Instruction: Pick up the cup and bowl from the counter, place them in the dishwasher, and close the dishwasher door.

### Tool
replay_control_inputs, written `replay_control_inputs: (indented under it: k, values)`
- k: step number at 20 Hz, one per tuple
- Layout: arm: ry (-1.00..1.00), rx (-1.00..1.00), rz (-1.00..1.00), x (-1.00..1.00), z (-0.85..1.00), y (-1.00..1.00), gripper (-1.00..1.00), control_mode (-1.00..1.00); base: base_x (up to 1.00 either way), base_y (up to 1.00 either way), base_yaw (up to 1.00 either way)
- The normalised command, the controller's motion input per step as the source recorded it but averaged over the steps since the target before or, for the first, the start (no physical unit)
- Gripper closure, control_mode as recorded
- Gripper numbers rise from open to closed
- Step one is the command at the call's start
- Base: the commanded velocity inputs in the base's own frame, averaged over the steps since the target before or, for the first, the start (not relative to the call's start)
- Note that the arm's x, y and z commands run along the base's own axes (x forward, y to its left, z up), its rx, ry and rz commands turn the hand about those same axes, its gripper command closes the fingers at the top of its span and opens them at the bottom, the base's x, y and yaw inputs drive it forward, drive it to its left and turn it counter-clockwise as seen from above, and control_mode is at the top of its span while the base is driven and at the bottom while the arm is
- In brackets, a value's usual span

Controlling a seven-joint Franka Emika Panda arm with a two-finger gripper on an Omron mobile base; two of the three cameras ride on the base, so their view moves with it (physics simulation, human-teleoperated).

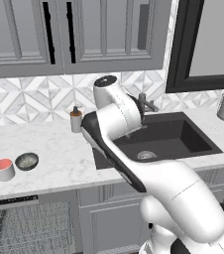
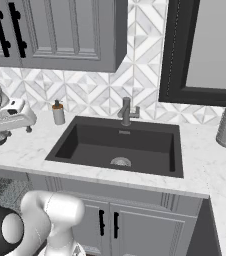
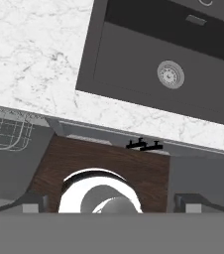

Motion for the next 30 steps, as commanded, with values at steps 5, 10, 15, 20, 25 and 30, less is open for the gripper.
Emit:
replay_control_inputs:
  k: [5,10,15,20,25,30]
  values:
    - [-0.01,-0.09,-0.07,0.24,-0.23,0.24,-1.00,-1.00,0.00,0.00,0.00]
    - [-0.01,0.05,-0.08,0.03,-0.03,0.01,-1.00,-1.00,0.00,0.00,0.00]
    - [0.00,0.16,-0.05,0.29,-0.30,0.00,-1.00,-1.00,0.00,0.00,0.00]
    - [0.00,0.06,0.00,0.70,-0.61,0.20,-1.00,-1.00,0.00,0.00,0.00]
    - [0.00,0.01,0.00,0.52,-0.53,0.56,-1.00,-1.00,0.00,0.00,0.00]
    - [0.00,0.07,0.00,0.68,-0.34,0.55,-1.00,-1.00,0.00,0.00,0.00]
